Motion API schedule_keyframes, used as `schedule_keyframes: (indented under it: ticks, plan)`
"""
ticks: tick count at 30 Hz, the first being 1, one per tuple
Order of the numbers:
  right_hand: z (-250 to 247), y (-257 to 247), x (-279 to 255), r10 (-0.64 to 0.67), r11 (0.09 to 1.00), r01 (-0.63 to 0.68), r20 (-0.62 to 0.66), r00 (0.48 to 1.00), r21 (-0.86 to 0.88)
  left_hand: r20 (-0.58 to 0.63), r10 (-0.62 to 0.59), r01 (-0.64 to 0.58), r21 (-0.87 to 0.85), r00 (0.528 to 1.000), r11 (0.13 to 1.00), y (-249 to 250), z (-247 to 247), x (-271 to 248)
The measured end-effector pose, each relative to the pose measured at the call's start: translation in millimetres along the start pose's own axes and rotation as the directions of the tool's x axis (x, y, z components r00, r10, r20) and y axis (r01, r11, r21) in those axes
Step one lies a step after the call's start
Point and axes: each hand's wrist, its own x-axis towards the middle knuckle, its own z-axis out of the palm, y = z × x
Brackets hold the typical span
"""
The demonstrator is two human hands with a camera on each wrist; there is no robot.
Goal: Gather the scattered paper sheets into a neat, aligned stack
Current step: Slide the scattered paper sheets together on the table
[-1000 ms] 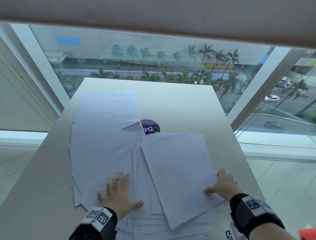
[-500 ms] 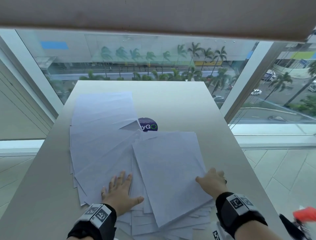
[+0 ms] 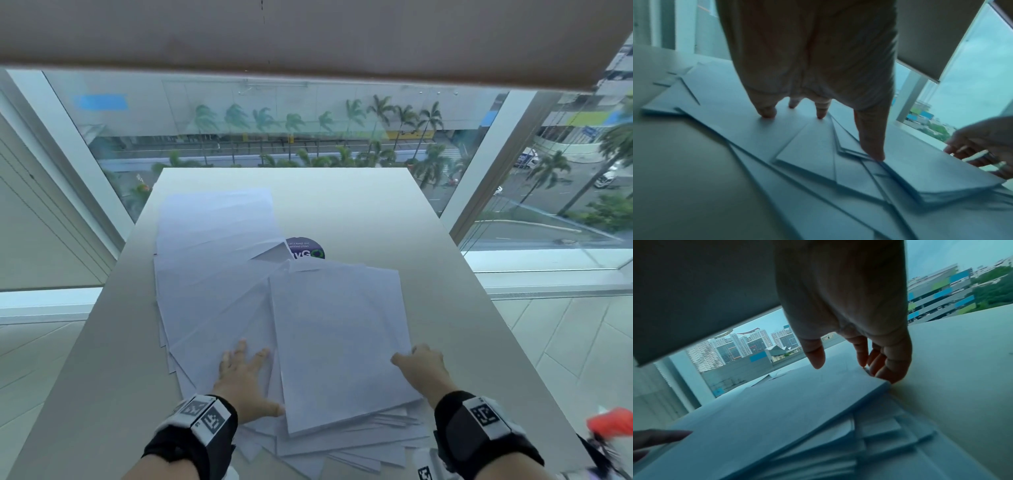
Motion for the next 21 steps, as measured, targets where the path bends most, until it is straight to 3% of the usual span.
schedule_keyframes:
  ticks: [6, 13, 18, 21]
  plan:
    - [26.7, 2.7, -19.0, -0.06, 0.966, 0.026, 0.123, 0.991, 0.259, 0.014, 0.029, -0.03, 0.044, 0.999, 0.999, -5.5, -9.2, -0.8]
    - [37.0, -1.9, -17.5, 0.022, 0.969, -0.015, -0.024, 0.999, 0.247, -0.053, 0.139, -0.137, 0.027, 0.989, 0.99, -29.1, -28.2, 3.7]
    - [45.4, -6.0, -23.6, -0.052, 0.95, 0.037, 0.039, 0.998, 0.31, -0.085, 0.023, -0.024, -0.012, 0.996, 1.0, -46.5, -47.2, 20.5]
    - [47.2, -10.9, -20.8, -0.032, 0.937, 0.019, 0.032, 0.999, 0.348, -0.083, -0.014, 0.015, 0.005, 0.996, 1.0, -55.0, -57.2, 31.1]
